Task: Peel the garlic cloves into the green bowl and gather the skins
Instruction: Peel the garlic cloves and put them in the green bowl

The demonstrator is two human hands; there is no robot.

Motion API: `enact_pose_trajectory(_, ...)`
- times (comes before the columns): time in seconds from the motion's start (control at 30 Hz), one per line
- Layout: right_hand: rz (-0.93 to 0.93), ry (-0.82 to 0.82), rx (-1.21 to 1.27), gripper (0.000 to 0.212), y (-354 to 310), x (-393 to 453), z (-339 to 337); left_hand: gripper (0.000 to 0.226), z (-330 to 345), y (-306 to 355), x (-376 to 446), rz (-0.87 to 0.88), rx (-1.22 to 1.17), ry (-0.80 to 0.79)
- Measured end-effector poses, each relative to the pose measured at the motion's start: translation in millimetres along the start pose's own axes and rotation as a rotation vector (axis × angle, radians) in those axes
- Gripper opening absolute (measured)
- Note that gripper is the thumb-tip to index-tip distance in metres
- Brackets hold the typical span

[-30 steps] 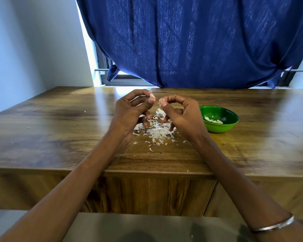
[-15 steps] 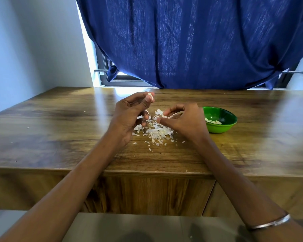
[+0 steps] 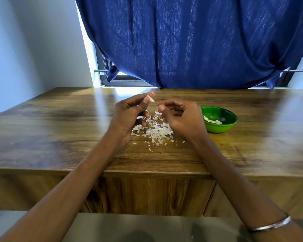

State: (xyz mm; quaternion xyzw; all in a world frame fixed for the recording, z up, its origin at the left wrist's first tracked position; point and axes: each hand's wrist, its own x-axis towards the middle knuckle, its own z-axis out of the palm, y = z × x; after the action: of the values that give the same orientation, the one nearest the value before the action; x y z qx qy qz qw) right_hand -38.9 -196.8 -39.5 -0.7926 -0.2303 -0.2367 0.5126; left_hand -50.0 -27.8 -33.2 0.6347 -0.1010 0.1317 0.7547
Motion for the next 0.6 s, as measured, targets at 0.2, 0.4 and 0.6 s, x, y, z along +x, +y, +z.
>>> enact_pose_trajectory(0.2,-0.025,0.049,0.042,0.014,-3.0,-0.6,-0.1,0.021,2.2,-2.7,-0.2,0.063,0.091,-0.020)
enact_pose_trajectory(0.4,-0.039,0.075,0.106,0.019,-1.3,1.1,-1.3,0.010,5.9,-3.2,-0.6,0.150,0.183,0.022)
enact_pose_trajectory(0.6,0.017,0.082,0.207,0.016,0.3,1.8,-3.7,0.008,6.5,-2.0,-2.2,0.195,0.203,0.044)
